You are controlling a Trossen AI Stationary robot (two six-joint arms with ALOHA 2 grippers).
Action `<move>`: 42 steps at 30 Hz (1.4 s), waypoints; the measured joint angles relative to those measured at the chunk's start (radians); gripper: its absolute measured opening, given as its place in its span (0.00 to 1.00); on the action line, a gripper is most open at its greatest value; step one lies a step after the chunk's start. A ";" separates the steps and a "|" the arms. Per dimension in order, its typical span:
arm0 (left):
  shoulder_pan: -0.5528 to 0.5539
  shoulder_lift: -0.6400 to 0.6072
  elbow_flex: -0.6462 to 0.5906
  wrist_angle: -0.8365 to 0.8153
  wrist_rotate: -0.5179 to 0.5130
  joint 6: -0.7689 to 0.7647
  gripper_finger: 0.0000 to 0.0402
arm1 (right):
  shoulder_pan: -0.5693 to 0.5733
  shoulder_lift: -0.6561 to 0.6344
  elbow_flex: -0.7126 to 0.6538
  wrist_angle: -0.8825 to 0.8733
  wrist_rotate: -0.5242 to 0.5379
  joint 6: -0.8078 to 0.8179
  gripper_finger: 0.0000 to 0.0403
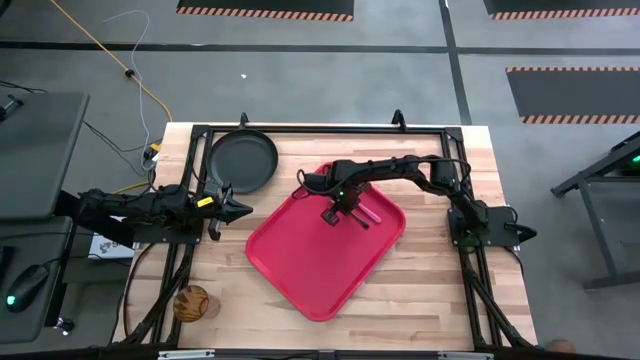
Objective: Pick and place plate/cup/fork/spoon on tray
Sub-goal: Put the black spoon beside the pink fork on the serving tray, then put the black plate on the serving tray
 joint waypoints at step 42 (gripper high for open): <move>0.000 0.001 0.000 0.052 -0.068 0.000 0.00 | 0.017 -0.805 -0.757 0.494 0.020 0.029 0.48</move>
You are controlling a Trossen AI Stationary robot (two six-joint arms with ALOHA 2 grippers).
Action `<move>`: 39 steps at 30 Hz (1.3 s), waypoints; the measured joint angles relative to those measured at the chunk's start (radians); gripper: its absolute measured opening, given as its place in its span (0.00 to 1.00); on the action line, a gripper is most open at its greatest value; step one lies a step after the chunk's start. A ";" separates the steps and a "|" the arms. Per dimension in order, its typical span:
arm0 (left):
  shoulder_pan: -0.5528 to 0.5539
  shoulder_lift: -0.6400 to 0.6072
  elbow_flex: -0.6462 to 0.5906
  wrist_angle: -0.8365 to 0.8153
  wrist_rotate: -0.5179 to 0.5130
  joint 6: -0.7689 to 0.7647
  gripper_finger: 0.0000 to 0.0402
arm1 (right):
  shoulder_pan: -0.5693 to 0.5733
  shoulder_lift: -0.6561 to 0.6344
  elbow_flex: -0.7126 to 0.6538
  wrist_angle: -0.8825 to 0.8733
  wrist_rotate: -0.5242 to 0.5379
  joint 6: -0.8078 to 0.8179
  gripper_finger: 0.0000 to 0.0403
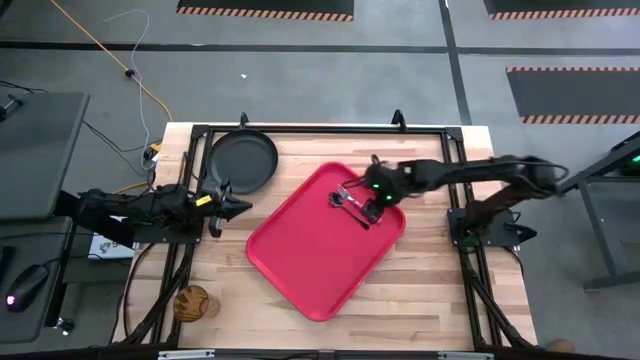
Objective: Pick and place plate/cup/fork/spoon on tray
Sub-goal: Put the black plate on the serving tray
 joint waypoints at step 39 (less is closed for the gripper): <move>0.577 1.294 0.838 -0.918 0.114 -0.085 0.68 | 0.021 -0.244 -0.142 0.241 0.171 0.060 0.48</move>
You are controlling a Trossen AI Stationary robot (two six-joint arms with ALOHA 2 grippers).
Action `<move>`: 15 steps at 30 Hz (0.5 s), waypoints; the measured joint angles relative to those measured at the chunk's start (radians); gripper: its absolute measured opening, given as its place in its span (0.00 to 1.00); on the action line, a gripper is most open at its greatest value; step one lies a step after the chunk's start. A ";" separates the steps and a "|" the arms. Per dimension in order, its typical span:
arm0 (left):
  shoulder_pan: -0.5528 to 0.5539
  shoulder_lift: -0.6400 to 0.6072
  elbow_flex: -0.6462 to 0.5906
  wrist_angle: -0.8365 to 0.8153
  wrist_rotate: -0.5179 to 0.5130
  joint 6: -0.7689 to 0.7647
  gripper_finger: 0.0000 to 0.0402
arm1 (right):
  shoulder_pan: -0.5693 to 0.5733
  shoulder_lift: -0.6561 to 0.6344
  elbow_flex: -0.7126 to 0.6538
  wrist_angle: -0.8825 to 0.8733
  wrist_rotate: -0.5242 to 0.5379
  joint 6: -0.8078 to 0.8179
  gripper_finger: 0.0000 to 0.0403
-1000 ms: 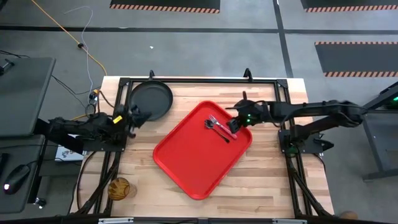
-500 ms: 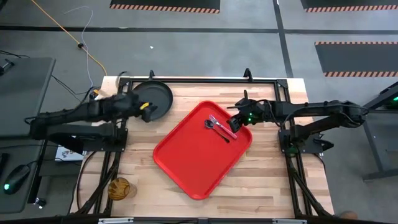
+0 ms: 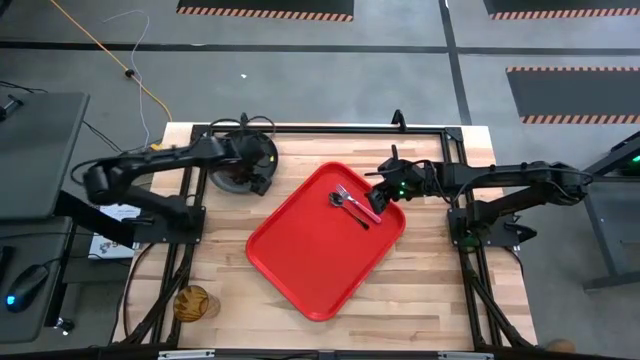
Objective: Pick and place plate/cup/fork/spoon on tray
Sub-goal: Put the black plate on the serving tray
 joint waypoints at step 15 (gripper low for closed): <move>0.016 0.283 0.000 0.149 -0.018 0.043 0.66 | 0.000 0.000 0.000 0.000 0.017 -0.025 0.48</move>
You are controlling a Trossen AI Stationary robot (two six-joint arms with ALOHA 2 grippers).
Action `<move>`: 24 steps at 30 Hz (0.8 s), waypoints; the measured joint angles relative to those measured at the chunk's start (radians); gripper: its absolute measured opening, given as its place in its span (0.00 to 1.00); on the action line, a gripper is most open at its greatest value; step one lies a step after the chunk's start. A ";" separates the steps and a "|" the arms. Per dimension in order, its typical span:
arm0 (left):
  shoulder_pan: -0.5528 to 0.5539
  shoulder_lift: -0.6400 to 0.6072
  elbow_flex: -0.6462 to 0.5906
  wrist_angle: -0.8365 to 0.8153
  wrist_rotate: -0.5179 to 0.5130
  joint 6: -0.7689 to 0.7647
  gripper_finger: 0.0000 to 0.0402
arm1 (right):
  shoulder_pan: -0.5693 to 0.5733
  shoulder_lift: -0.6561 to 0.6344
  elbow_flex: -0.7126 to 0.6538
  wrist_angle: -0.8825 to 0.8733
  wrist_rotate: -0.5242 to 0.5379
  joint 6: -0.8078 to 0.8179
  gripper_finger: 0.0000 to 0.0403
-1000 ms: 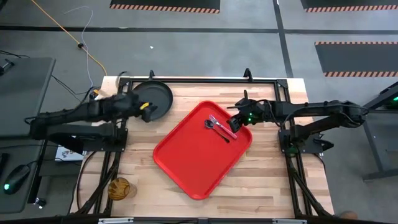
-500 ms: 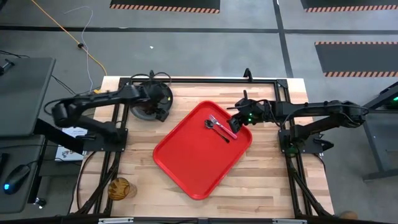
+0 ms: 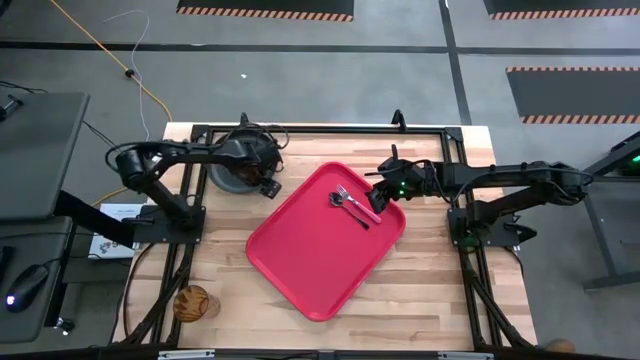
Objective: Pick and place plate/cup/fork/spoon on tray
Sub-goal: Put the black plate on the serving tray
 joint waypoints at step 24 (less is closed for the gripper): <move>-0.420 -0.088 0.691 -0.563 -0.147 0.115 0.01 | -0.043 0.000 0.000 0.000 0.115 -0.121 0.48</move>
